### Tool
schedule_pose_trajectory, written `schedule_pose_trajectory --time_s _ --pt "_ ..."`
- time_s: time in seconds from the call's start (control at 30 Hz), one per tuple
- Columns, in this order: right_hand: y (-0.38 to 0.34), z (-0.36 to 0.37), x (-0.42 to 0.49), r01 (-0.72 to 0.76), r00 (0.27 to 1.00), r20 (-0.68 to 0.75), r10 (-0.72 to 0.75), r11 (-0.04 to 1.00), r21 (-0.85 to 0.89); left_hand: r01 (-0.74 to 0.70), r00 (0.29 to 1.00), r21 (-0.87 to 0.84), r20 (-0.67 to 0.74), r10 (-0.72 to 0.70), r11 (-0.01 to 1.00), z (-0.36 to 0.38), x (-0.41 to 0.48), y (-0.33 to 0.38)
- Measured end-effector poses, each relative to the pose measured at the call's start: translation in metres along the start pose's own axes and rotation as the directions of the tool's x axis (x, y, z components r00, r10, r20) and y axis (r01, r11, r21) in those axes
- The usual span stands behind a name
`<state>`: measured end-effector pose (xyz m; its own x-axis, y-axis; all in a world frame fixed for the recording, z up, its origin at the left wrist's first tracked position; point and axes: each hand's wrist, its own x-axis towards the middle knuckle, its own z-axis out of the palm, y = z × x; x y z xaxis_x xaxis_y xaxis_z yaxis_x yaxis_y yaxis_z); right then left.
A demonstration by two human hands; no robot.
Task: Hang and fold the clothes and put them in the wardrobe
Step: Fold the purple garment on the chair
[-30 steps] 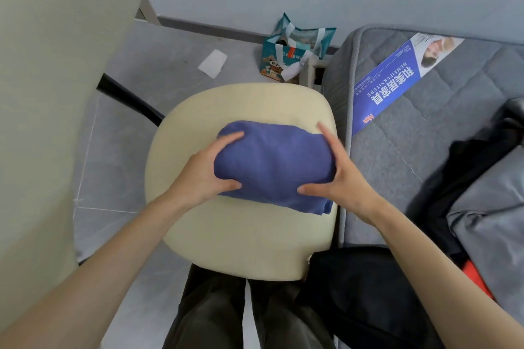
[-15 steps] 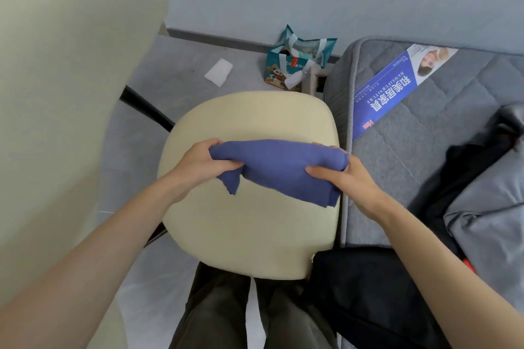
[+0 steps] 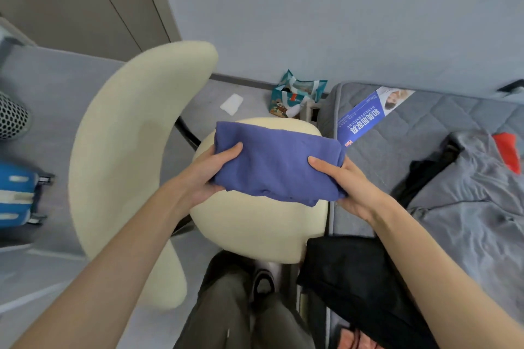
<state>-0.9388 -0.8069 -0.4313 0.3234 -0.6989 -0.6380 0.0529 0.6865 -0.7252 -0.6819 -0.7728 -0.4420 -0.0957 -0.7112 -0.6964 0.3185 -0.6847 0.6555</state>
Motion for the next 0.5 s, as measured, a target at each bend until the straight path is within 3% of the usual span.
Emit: schedule_pose_trajectory --time_s 0.33,0.5 --pt "-0.009 0.046 -0.089 0.064 0.979 0.199 -0.052 0.996 -0.057 -0.22 0.974 -0.01 -0.055 0.219 0.975 -0.006 -0.154 -0.026" --pt "-0.015 0.108 -0.136 0.064 0.957 0.289 -0.014 0.984 -0.164 -0.29 0.938 -0.097 -0.224 0.263 0.952 -0.025 -0.248 -0.045"
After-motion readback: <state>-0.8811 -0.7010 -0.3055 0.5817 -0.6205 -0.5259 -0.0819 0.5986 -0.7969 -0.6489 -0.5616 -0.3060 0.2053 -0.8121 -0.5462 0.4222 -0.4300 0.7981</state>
